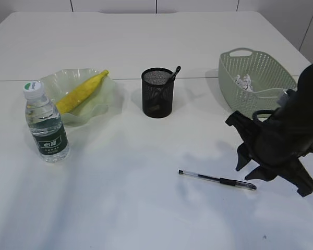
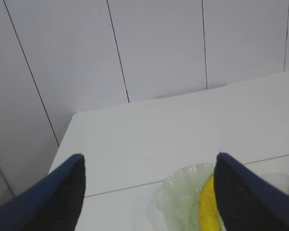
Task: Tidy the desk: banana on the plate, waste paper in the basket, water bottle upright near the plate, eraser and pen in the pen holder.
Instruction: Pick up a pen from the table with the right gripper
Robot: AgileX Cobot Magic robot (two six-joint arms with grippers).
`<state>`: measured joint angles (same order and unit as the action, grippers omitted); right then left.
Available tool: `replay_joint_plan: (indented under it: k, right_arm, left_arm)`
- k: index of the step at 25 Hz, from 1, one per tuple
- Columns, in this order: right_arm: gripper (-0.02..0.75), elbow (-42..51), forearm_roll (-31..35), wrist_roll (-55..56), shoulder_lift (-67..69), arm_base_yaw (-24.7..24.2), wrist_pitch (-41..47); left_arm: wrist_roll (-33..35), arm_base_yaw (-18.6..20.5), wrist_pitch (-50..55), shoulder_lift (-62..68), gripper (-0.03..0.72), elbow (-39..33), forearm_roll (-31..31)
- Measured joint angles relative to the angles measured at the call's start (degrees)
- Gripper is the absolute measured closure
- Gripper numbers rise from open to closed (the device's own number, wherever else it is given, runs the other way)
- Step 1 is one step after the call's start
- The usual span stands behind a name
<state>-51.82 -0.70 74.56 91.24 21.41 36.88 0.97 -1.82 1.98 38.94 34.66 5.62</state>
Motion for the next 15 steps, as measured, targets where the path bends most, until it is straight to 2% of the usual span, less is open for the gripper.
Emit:
replay_joint_plan:
  k: [7,15]
  right_arm:
    - [0.591,0.0,4.19,3.3,2.1,0.0,-0.11]
    - [0.59,0.0,4.42,4.22,2.22,0.0,-0.63]
  left_arm:
    - [0.0,0.0,0.0,-1.95,0.097,0.0,0.0]
    - [0.0,0.0,0.0,-2.81,0.097,0.0,0.0]
